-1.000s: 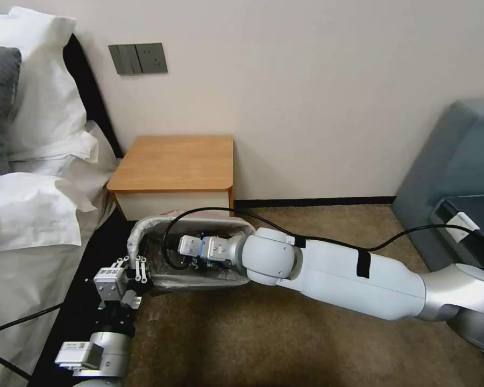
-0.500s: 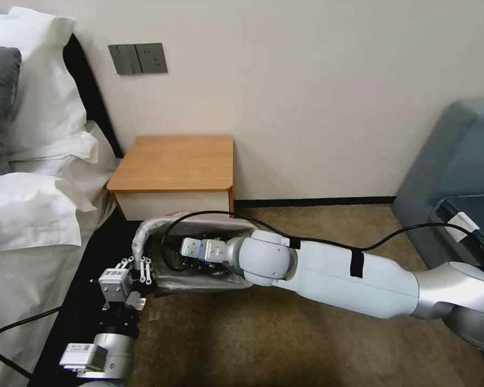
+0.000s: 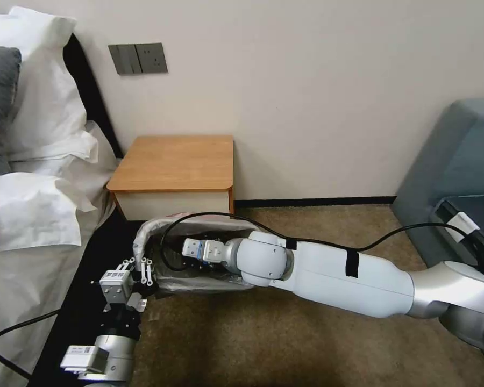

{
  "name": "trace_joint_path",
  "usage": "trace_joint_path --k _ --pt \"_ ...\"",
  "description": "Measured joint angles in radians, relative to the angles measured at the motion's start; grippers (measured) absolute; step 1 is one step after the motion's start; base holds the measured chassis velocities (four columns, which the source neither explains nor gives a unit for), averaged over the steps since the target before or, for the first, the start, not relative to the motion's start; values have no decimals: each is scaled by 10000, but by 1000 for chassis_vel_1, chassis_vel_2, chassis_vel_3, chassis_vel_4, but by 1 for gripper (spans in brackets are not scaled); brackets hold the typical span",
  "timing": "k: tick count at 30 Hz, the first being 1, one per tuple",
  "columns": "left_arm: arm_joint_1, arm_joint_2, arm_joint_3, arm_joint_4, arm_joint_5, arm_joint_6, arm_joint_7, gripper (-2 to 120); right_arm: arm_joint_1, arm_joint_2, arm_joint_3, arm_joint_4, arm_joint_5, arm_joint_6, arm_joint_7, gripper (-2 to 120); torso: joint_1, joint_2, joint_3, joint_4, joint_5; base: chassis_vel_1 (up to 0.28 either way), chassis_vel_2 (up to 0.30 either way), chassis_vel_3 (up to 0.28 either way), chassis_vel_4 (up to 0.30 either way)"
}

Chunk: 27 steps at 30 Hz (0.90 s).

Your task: Pick up the garbage bag from the table and place it over the trash can.

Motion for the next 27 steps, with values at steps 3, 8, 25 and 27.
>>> trace_joint_path --k 3,8,25,27 --pt "-68 3 -91 121 -377 109 -149 7 6 -148 45 344 772 122 463 0 0 0 0 0 -1 0 0 0 0" --pt "-202 47 -231 354 -946 273 -291 7 -11 -449 116 1047 2639 219 1570 0 0 0 0 0 0 0 0 0 0" --pt "-341 451 86 812 -2709 1635 -853 7 -3016 -3535 4238 5193 5989 1600 3486 33 -1 0 -1 -1 0 0 0 0 0" --pt "-266 542 426 825 -2643 1793 -959 7 -4448 -4038 5076 5510 4795 2073 3949 45 -1 0 -1 -2 3 0 0 0 0"
